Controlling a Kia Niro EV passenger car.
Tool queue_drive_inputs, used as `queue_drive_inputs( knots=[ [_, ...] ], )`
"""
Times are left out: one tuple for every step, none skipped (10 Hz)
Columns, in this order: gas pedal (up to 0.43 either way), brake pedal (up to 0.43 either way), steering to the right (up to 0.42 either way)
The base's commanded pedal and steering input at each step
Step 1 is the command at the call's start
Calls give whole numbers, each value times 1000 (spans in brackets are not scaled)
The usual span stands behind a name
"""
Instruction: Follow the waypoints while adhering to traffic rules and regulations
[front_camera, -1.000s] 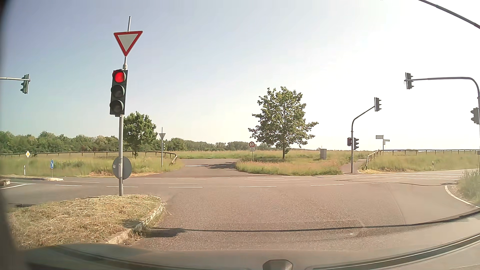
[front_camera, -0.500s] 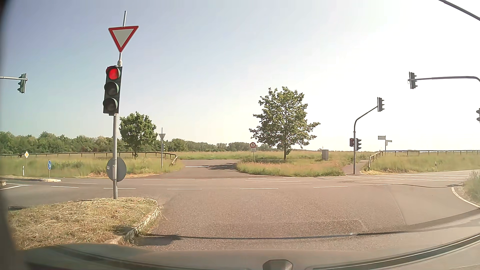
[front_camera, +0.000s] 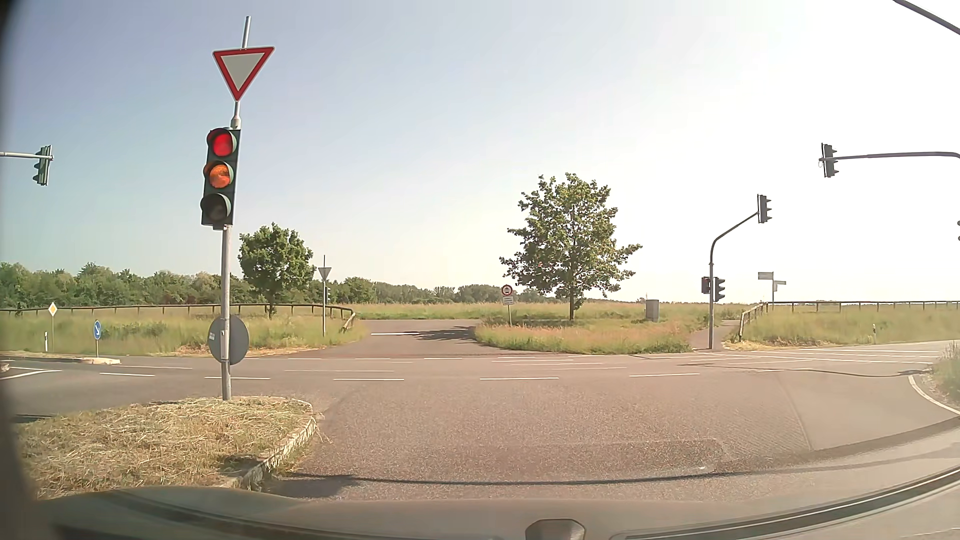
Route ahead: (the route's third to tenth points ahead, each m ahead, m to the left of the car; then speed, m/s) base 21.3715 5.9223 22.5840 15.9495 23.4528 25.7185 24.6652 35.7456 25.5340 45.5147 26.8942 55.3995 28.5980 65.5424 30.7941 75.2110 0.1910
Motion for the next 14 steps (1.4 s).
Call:
queue_drive_inputs(
  knots=[
    [0,213,-64],
    [0,159,-67],
    [0,18,-68],
    [0,18,-68],
    [0,18,-68],
    [118,18,-68],
    [260,18,-67],
    [319,18,-65],
    [370,18,-63],
    [409,18,-58],
    [441,18,-56],
    [469,18,-53],
    [480,18,-49],
    [480,18,-46]
  ],
)
